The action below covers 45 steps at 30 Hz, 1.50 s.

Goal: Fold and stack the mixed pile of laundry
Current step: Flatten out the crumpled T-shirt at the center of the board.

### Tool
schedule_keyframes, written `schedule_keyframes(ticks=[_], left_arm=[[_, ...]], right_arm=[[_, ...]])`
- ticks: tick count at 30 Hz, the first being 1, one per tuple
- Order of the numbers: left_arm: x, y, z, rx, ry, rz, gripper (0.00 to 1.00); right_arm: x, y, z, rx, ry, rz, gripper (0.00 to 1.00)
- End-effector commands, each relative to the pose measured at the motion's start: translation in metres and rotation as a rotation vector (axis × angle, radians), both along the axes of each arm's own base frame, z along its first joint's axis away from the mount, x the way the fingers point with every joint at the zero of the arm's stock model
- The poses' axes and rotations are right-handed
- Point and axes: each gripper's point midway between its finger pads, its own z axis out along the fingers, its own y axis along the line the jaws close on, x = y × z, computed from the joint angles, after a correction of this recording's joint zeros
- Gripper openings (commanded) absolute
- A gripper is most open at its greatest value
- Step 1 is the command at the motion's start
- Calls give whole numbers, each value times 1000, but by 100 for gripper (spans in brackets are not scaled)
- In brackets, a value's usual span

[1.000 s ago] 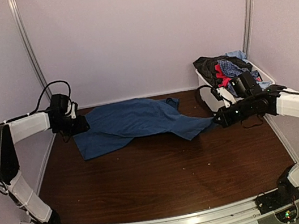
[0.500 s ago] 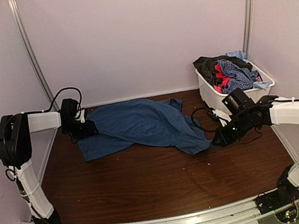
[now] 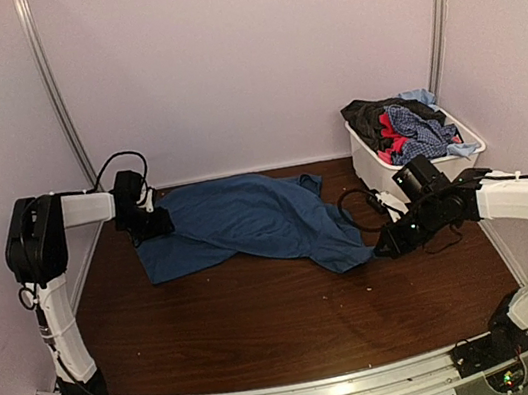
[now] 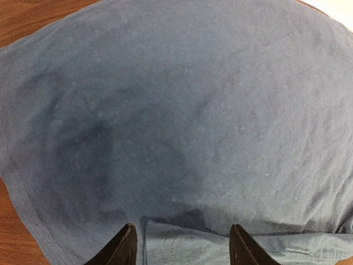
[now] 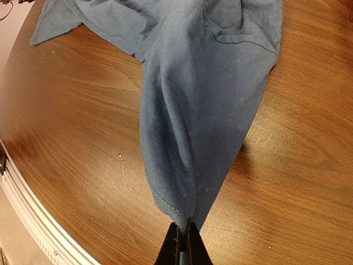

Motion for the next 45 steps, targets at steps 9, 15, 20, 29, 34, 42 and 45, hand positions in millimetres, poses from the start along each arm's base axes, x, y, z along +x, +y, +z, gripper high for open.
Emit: schedule_keyframes(ticks=[9,15,20,29,34,42,45], left_arm=[[12,6,-17,-11,13,33,51],[13,-2,-15,-54,7,17,32],[17,-5,-13,-68,-7,9,13],[24,-1,48,-60,-125,19,0],[20,3,148,-84,-317,37,0],[-16,18,342,-101,-675,66,0],[-36,22,402,-114,-798,69,0]], right_arm=[[-2,0,0,1,3,-1,0],[-1,-1,2,-2,-3,-3,0],[-2,-2,1,-5,-2,-4,0],[27,-7,41,-21,-147,-71,0],[86,-11,159,16,-439,-149,0],[145,-39,346,47,-833,-288,0],[150,-43,398,71,-940,-302,0]])
